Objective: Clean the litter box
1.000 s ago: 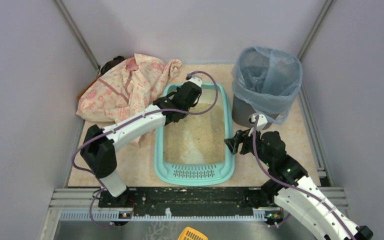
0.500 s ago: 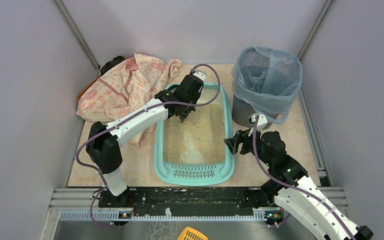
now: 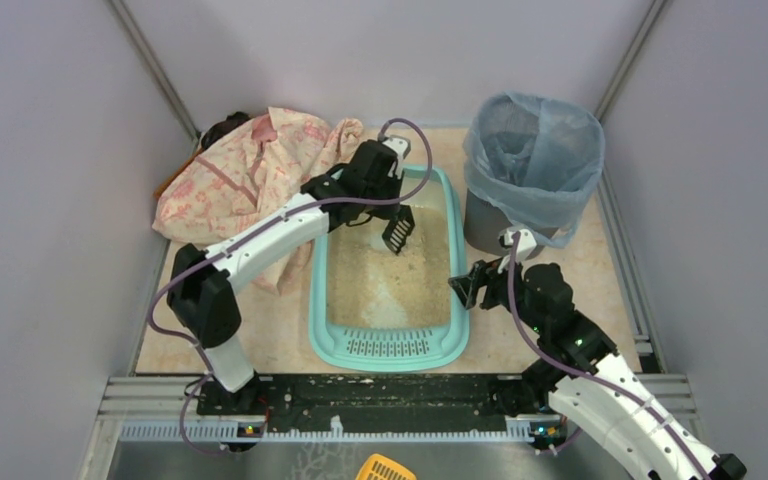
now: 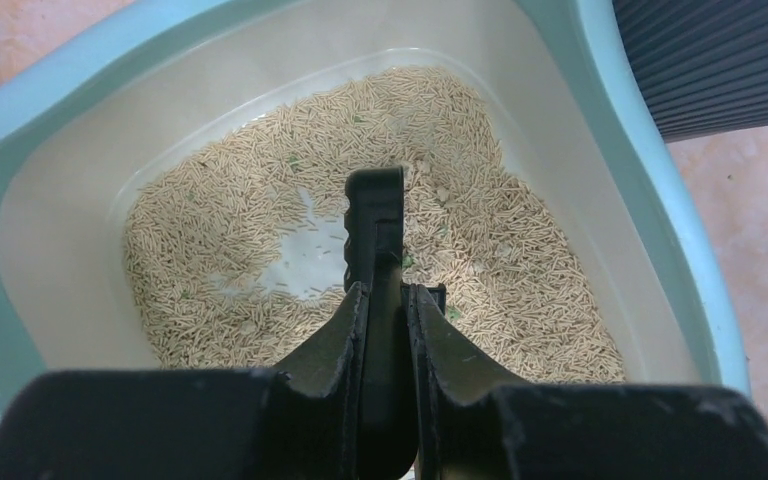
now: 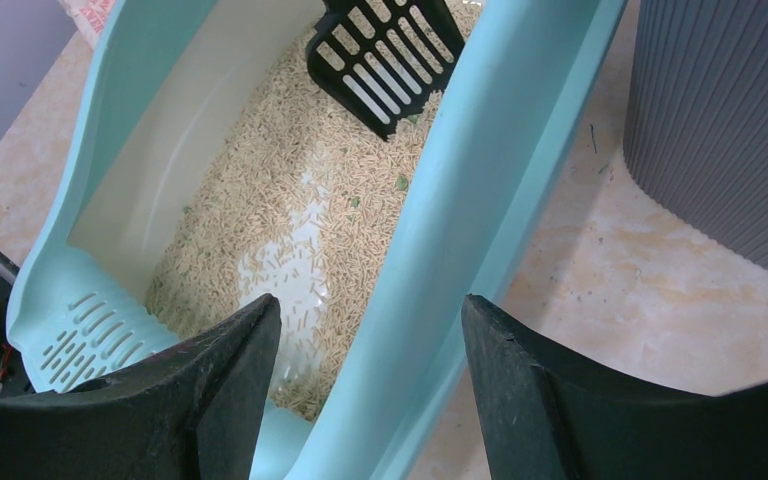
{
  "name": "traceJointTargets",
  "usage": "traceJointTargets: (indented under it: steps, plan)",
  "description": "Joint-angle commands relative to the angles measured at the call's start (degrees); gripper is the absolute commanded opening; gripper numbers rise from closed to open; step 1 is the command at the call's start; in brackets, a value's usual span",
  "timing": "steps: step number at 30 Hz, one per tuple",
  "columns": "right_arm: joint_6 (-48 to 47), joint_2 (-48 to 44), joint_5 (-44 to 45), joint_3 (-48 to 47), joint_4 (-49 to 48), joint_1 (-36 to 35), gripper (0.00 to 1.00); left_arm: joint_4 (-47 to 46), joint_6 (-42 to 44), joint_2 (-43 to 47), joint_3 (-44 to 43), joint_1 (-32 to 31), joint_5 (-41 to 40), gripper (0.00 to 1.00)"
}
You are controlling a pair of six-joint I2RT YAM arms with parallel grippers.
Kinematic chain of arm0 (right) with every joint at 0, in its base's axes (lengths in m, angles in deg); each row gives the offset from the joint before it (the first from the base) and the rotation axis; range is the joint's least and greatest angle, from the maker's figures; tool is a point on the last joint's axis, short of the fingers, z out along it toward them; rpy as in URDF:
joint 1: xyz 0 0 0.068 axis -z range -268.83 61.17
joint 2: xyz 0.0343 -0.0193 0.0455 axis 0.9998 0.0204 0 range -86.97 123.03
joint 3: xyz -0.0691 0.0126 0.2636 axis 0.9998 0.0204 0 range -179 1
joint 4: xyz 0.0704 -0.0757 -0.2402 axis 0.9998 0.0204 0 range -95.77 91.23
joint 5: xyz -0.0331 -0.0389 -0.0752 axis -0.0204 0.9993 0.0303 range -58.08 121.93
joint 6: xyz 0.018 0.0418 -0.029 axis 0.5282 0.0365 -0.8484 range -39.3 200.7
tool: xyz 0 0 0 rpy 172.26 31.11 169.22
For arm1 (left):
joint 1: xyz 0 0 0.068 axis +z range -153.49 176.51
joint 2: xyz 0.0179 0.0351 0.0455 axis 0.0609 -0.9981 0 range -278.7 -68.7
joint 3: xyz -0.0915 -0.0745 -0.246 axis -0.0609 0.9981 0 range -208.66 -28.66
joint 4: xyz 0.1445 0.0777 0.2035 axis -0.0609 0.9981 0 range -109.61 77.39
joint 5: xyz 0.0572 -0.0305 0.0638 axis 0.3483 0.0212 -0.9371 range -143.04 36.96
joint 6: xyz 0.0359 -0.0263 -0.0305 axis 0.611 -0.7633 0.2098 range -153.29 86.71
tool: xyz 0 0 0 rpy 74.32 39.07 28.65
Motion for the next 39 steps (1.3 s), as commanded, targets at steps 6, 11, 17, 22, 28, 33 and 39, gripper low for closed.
traceJointTargets:
  steps: [6,11,17,22,28,33,39]
  plan:
    - [0.56,-0.68,-0.55,-0.12,-3.02,0.12,0.67,3.15,-0.33,4.59,-0.71,5.96,3.77,0.00]
    - [0.61,-0.38,-0.66,-0.04,-3.02,0.12,0.67,2.79,-0.77,5.08,3.61,7.64,7.17,0.00]
    - [0.57,-0.14,-0.74,-0.16,-2.90,0.12,0.67,-4.10,-3.20,3.99,8.91,7.80,21.40,0.00]
    - [0.59,-0.49,-0.44,-0.25,-2.59,0.16,0.67,-7.67,-5.41,0.93,10.80,7.79,27.05,0.00]
    - [0.58,-0.51,-0.42,-0.24,-2.67,0.12,0.67,-10.51,-6.87,-1.04,13.39,8.87,29.53,0.00]
    - [0.58,-0.06,-0.43,-0.02,-2.93,0.19,0.67,-16.67,-9.71,-1.59,18.54,12.12,36.89,0.00]
    - [0.58,0.47,-0.24,-0.08,-2.95,0.15,0.67,-23.81,-14.04,-1.64,23.07,14.67,44.96,0.00]
